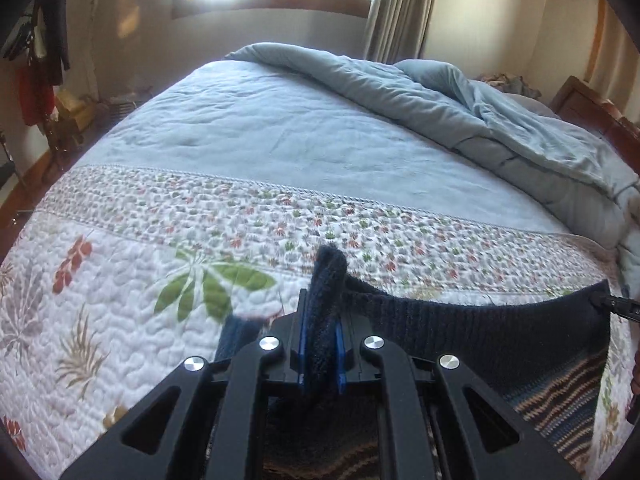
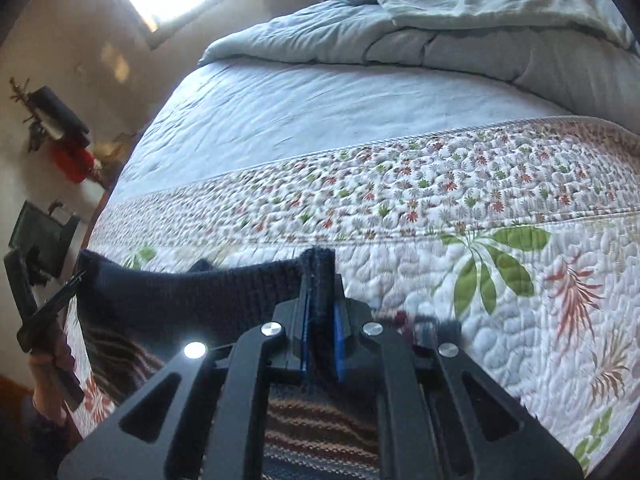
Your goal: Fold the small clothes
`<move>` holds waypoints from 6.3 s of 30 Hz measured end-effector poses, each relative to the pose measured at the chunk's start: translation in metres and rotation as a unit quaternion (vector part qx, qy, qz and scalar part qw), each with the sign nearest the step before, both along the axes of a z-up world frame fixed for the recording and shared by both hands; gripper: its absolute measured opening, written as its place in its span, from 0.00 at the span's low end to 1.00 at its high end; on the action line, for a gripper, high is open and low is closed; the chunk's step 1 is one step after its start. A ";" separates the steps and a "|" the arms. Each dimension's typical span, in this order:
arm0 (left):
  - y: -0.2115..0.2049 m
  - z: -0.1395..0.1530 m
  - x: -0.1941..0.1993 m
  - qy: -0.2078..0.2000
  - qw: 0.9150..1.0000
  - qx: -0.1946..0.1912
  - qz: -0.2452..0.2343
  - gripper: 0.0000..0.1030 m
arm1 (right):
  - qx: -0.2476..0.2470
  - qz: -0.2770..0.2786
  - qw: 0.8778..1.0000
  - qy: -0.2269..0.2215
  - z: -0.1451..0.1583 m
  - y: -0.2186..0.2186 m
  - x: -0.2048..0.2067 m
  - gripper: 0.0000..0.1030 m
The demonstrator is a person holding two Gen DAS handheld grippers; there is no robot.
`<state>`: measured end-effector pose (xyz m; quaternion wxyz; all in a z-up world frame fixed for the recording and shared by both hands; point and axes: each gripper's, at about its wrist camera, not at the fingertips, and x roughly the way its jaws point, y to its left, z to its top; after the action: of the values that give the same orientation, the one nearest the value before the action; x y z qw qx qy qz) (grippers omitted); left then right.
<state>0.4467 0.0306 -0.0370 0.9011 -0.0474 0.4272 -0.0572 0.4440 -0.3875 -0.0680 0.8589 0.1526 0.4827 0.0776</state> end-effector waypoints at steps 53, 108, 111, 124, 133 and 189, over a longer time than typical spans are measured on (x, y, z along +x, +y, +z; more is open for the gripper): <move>0.092 -0.066 -0.156 0.153 0.988 -0.015 0.027 0.23 | 0.047 0.100 0.992 0.061 -0.054 -0.020 -0.207 0.10; 0.098 -0.090 -0.133 0.205 0.968 -0.139 0.049 0.24 | 0.144 0.074 0.979 0.121 -0.111 -0.027 -0.188 0.17; 0.098 -0.080 -0.141 0.195 0.970 -0.138 0.052 0.23 | 0.134 0.076 0.981 0.115 -0.101 -0.028 -0.192 0.14; 0.075 -0.044 -0.202 0.193 0.974 -0.117 0.001 0.22 | 0.102 0.094 0.984 0.111 -0.065 -0.050 -0.232 0.13; 0.070 -0.050 -0.244 0.199 0.974 -0.109 -0.019 0.22 | 0.093 0.097 0.984 0.119 -0.071 -0.060 -0.278 0.13; -0.027 -0.070 -0.077 0.152 0.987 0.041 -0.033 0.33 | 0.016 0.038 0.994 0.103 -0.085 -0.054 -0.061 0.20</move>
<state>0.3700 0.0041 -0.1074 0.8246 -0.0046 0.5623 -0.0619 0.3827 -0.4418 -0.1528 0.7986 0.1546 0.5728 0.1016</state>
